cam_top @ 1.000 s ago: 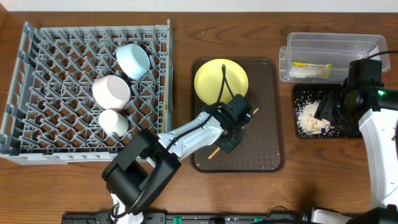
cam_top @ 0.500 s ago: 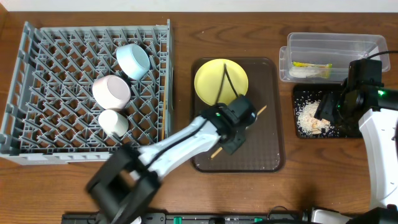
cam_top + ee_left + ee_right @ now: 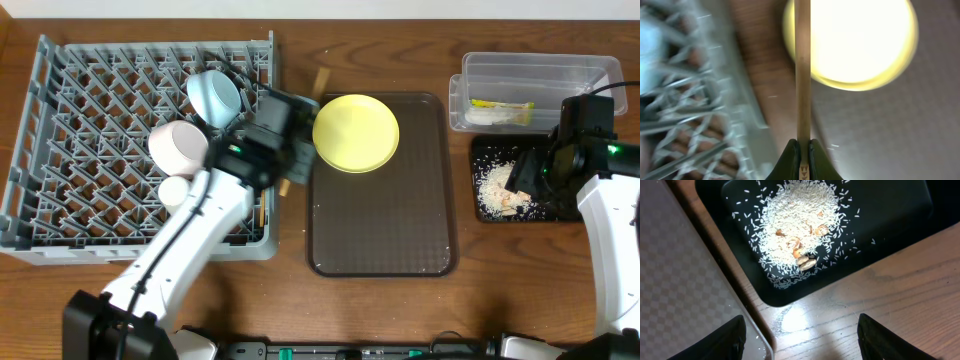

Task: Sort waste into correct bins and load items into the dishwasher rack
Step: 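Carry the second chopstick with the left gripper and drop it into the rack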

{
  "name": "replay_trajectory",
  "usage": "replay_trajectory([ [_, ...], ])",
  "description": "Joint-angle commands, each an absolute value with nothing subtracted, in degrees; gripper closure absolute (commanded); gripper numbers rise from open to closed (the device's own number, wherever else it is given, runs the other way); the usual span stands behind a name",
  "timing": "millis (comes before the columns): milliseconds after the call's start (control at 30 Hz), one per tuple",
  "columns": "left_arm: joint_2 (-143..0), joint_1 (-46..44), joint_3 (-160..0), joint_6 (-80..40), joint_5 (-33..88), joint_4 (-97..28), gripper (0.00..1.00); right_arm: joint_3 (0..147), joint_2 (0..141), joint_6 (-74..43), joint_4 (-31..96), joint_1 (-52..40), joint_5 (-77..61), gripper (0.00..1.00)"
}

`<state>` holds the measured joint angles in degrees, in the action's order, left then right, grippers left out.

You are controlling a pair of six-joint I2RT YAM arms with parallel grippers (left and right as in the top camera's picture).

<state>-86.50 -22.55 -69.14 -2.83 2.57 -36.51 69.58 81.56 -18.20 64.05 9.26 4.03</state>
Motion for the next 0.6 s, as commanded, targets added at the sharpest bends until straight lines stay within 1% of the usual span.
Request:
replay_trajectory([
  [0, -86.5, -17.2, -70.3, -3.7, 1.7, -36.9, 0.94, 69.6, 80.5, -17.5, 64.1, 9.7, 4.0, 0.31],
  [100, -86.5, -14.1, -69.8, -3.8, 1.7, -37.1, 0.94, 69.6, 80.5, -17.5, 64.1, 9.7, 4.0, 0.31],
  [200, -86.8, -12.9, -68.5, -4.0, 1.7, -37.1, 0.94, 69.6, 80.5, -17.5, 64.1, 9.7, 4.0, 0.31],
  [467, -90.9, -12.9, -66.8, -4.0, 1.7, -37.6, 0.94, 69.6, 80.5, -17.5, 64.1, 9.7, 4.0, 0.31],
  [567, -92.4, -12.9, -66.8, -4.0, 1.7, -38.0, 0.91, 69.6, 80.5, -17.5, 64.1, 9.7, 4.0, 0.31],
])
